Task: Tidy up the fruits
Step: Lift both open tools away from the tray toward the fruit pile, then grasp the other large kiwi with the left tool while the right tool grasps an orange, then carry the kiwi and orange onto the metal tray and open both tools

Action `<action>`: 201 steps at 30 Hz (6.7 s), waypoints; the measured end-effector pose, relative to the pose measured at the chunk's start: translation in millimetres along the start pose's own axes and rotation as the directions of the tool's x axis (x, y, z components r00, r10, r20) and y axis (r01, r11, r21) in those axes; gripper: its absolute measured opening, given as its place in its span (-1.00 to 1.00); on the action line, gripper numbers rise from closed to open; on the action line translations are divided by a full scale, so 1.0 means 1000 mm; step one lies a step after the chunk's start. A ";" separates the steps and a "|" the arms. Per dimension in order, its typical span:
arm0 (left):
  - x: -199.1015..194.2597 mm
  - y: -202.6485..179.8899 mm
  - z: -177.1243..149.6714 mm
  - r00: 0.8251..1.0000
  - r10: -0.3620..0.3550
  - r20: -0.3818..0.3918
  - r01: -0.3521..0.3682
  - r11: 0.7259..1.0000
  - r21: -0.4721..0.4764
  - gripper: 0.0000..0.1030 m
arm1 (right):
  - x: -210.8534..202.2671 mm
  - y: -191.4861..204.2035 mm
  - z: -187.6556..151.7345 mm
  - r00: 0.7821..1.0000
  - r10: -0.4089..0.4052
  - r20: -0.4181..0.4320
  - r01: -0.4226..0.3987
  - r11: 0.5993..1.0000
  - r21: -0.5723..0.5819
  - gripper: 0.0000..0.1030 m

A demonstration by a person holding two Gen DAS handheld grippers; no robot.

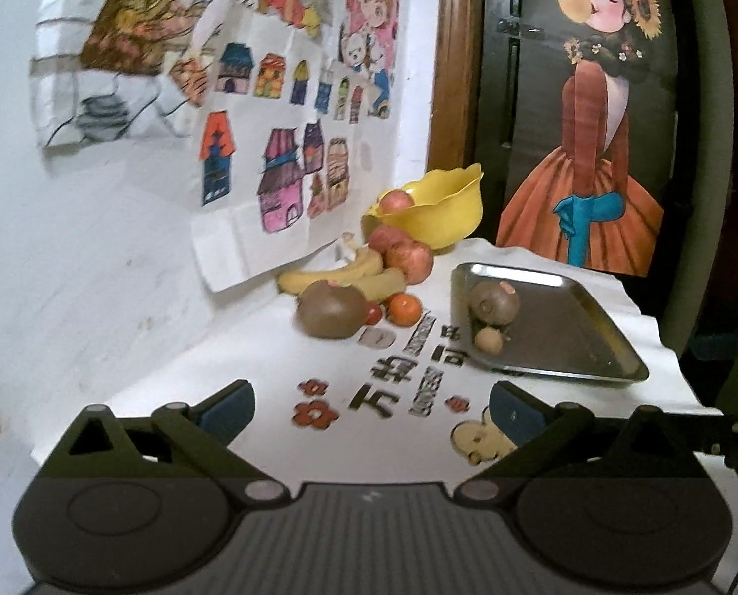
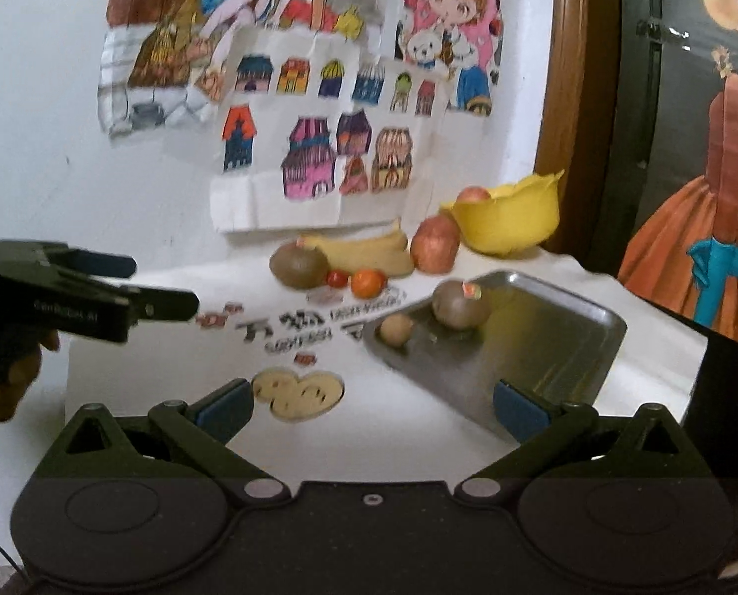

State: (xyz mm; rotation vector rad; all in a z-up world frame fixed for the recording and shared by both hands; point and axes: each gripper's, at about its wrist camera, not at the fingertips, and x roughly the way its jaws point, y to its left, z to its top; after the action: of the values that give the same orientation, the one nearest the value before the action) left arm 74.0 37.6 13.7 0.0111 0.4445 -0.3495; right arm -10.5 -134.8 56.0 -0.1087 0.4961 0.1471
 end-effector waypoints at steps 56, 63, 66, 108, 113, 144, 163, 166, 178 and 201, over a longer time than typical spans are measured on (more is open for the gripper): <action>0.169 0.049 0.055 0.991 0.013 -0.132 -0.014 1.000 -0.011 0.99 | 0.231 -0.020 0.090 0.985 0.153 -0.074 -0.167 0.957 -0.236 0.46; 0.181 0.053 0.059 0.988 -0.015 -0.152 0.012 1.000 -0.020 0.78 | 0.248 -0.016 0.089 0.979 0.169 -0.110 -0.192 0.948 -0.253 0.24; 0.185 0.051 0.060 0.986 -0.029 -0.166 0.026 0.999 -0.021 0.71 | 0.252 -0.013 0.090 0.977 0.181 -0.115 -0.206 0.943 -0.262 0.17; 0.153 0.013 0.056 0.976 -0.125 -0.177 0.117 0.992 -0.054 0.27 | 0.157 -0.062 0.080 0.994 0.108 0.000 -0.105 0.968 -0.226 -0.32; 0.151 -0.003 0.062 0.976 -0.152 -0.157 0.146 0.988 -0.050 0.27 | 0.148 -0.073 0.068 0.994 0.106 -0.016 -0.107 0.976 -0.192 -0.33; 0.173 -0.087 0.084 0.966 -0.215 -0.145 0.212 0.977 -0.038 0.27 | 0.146 -0.081 0.041 0.975 0.217 -0.049 -0.221 0.968 -0.117 -0.08; 0.192 -0.144 0.071 0.939 -0.272 -0.210 0.288 0.956 0.048 0.27 | 0.075 -0.123 0.002 0.993 0.107 0.047 -0.106 0.994 -0.026 0.89; 0.197 -0.152 0.067 0.934 -0.272 -0.231 0.293 0.954 0.061 0.27 | 0.068 -0.126 -0.005 0.993 0.105 0.054 -0.104 0.994 -0.014 0.92; 0.212 -0.160 0.056 0.932 -0.244 -0.268 0.271 0.960 0.068 0.27 | 0.062 -0.132 -0.016 0.996 0.078 0.049 -0.079 0.997 0.018 0.94; 0.171 -0.146 0.064 0.947 -0.271 -0.174 0.283 0.958 0.051 0.62 | 0.042 -0.118 -0.005 0.997 0.018 0.075 -0.018 1.000 0.008 0.98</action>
State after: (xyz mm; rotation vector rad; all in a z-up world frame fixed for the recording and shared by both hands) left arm 197.0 -161.9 8.8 0.0519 0.5993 -0.6462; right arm 43.7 -247.0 39.0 -0.0903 0.4225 0.1662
